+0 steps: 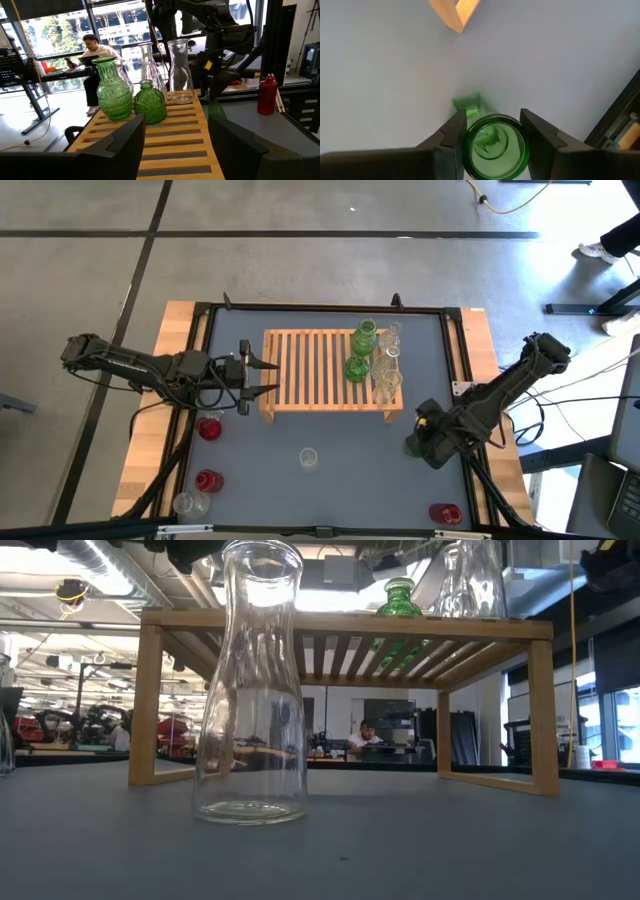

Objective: Sort vases onto shelf
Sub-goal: Move the middle right green bottle to the middle

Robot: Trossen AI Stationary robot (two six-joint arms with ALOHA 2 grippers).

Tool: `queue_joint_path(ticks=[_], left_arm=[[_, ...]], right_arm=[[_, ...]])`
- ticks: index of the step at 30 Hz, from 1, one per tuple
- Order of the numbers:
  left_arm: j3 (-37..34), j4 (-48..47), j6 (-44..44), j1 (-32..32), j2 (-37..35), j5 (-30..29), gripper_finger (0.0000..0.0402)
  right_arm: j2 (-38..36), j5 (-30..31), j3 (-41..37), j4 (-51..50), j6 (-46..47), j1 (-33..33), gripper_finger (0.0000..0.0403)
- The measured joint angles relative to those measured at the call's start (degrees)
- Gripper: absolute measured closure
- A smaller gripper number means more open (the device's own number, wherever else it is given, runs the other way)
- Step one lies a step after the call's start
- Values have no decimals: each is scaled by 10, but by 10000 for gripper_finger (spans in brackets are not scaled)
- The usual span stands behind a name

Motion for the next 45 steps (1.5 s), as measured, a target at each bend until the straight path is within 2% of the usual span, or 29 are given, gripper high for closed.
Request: queue_joint_path(ticks=[6, 13, 19, 28, 37, 45], left_arm=[[0, 0, 0, 0, 0, 0, 191], [0, 0, 0, 0, 0, 0, 191], [0, 0, -1, 0, 0, 0, 191], [0, 0, -1, 0, 0, 0, 191], [0, 0, -5, 0, 0, 0, 191], [0, 0, -5, 0, 0, 0, 191]], right_arm=[[38, -22, 30, -3, -7, 0, 271], [84, 1, 111, -28, -28, 0, 270], [133, 31, 149, 2, -78, 0, 269], [196, 35, 205, 31, -111, 0, 268], [244, 113, 248, 50, -164, -2, 268], [263, 141, 248, 93, -205, -10, 266]])
